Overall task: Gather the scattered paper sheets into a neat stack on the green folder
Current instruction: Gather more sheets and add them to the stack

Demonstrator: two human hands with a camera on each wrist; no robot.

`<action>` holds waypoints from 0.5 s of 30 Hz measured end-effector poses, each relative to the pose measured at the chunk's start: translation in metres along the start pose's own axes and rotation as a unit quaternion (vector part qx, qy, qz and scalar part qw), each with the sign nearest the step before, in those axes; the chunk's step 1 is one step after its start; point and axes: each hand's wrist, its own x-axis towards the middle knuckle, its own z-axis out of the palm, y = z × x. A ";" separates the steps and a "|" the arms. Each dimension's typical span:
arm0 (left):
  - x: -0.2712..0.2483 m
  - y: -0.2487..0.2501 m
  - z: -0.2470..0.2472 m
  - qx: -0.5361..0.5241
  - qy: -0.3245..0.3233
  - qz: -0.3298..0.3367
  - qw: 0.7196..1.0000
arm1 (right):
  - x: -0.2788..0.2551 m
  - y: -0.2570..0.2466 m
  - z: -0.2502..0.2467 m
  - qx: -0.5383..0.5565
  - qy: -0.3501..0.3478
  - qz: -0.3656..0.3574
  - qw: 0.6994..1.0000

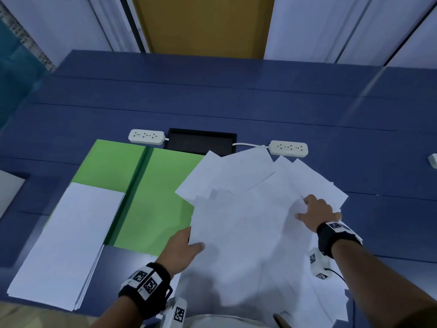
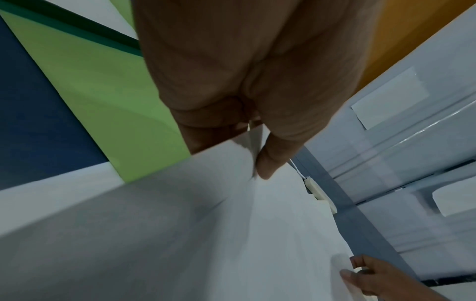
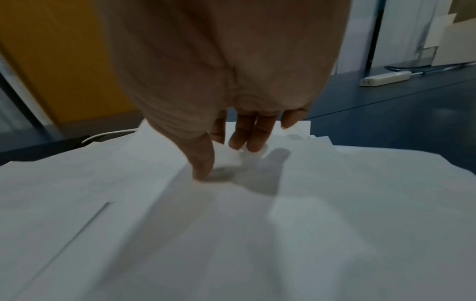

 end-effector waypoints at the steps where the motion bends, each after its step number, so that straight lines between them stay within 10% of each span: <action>1: 0.001 0.000 0.001 0.007 0.004 0.006 1.000 | 0.001 0.002 0.002 0.016 0.022 -0.009 1.000; 10: 0.010 0.011 0.001 0.013 0.047 0.000 0.999 | -0.073 0.009 -0.029 0.350 0.076 -0.109 0.927; 15: 0.019 0.005 0.007 0.017 0.029 0.039 0.999 | -0.151 -0.016 -0.065 0.420 -0.053 -0.226 0.877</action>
